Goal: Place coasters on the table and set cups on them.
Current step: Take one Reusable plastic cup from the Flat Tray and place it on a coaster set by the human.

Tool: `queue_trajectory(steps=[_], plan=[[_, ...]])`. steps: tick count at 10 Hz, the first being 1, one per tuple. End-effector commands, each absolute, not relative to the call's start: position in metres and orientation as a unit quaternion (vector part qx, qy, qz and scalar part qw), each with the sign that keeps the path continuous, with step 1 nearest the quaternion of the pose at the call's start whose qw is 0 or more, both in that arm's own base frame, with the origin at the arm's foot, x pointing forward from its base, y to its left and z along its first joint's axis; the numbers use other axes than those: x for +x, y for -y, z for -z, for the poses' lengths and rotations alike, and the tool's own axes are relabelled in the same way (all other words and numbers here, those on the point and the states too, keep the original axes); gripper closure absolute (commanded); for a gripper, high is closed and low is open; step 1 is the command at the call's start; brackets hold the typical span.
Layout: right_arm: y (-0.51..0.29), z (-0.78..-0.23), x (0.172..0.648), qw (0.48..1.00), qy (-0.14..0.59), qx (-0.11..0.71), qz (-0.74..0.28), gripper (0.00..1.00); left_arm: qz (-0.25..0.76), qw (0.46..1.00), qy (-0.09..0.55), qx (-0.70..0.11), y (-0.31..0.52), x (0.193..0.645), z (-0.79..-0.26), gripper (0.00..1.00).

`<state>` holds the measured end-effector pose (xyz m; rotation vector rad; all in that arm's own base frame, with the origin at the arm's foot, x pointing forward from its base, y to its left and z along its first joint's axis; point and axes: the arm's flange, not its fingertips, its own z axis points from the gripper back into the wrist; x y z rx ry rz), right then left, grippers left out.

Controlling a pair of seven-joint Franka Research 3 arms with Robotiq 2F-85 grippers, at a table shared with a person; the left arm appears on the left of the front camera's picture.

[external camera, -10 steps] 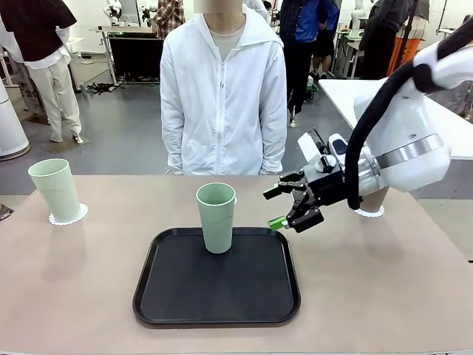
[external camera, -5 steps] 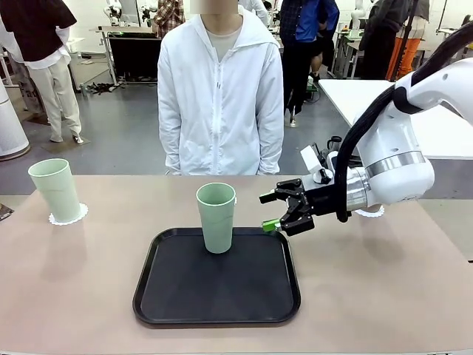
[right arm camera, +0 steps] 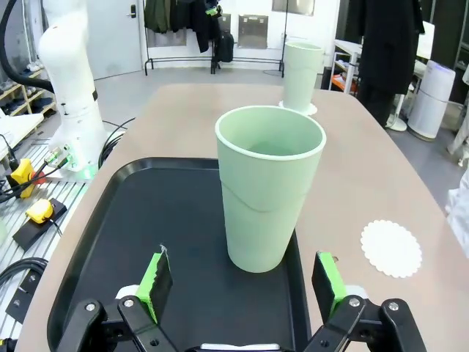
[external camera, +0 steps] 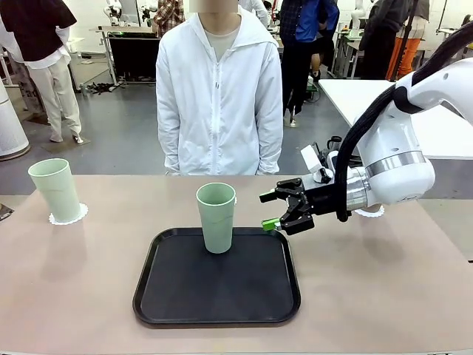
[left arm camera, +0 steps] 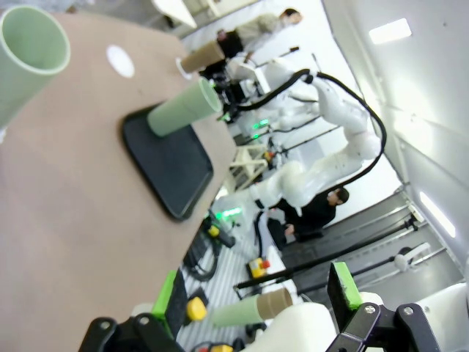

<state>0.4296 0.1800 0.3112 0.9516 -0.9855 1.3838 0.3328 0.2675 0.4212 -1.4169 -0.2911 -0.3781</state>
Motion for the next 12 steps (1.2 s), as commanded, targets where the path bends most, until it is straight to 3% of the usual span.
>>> queue_trajectory(steps=[1, 12], plan=[[-0.190, -0.298, 0.434, 0.550, 0.421, 0.444, -0.568, 0.00, 0.171, 0.735, 0.133, -0.643, -0.269, 0.331, -0.423, 0.00], [-0.251, -0.242, 0.459, 0.558, 0.416, 0.428, -0.576, 0.00, 0.171, 0.735, 0.133, -0.643, -0.269, 0.331, -0.423, 0.00]])
